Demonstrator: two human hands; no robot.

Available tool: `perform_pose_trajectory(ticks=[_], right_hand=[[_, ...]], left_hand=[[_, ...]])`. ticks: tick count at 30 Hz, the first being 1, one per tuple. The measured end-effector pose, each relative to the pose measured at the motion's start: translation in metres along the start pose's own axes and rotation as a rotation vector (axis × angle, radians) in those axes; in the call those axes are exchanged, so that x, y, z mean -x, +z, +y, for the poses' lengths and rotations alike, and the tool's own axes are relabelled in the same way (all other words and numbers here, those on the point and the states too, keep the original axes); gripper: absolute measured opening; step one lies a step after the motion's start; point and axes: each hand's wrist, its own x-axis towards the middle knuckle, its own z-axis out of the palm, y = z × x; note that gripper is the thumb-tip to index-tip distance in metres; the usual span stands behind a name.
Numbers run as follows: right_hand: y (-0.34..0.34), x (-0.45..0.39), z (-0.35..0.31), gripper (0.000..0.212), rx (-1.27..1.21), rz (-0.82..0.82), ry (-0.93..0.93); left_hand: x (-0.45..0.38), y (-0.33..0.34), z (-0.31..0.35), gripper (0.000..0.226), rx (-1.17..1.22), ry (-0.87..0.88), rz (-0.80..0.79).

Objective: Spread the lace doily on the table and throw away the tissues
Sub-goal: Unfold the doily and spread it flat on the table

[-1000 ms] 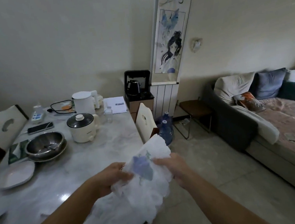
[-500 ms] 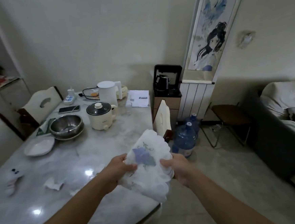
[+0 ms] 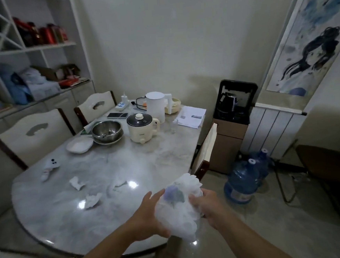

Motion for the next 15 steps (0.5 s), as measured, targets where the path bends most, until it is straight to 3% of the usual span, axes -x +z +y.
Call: perform_pose_trajectory(ticks=[2,11,15], right_hand=[[-0.001,-0.015,-0.003,0.014,0.022,-0.036,-0.023],[0.011,-0.115,-0.027,0.011,0.350,-0.133,-0.117],[0.030,-0.150,-0.034,0.014,0.528,-0.197,-0.141]], left_hand=[[-0.013,0.004,-0.007,0.139,-0.027,-0.075,0.057],[-0.102,0.013,-0.040,0.107,-0.080,-0.174,0.216],[-0.138,0.007,-0.047,0.109,-0.118,-0.212,0.202]])
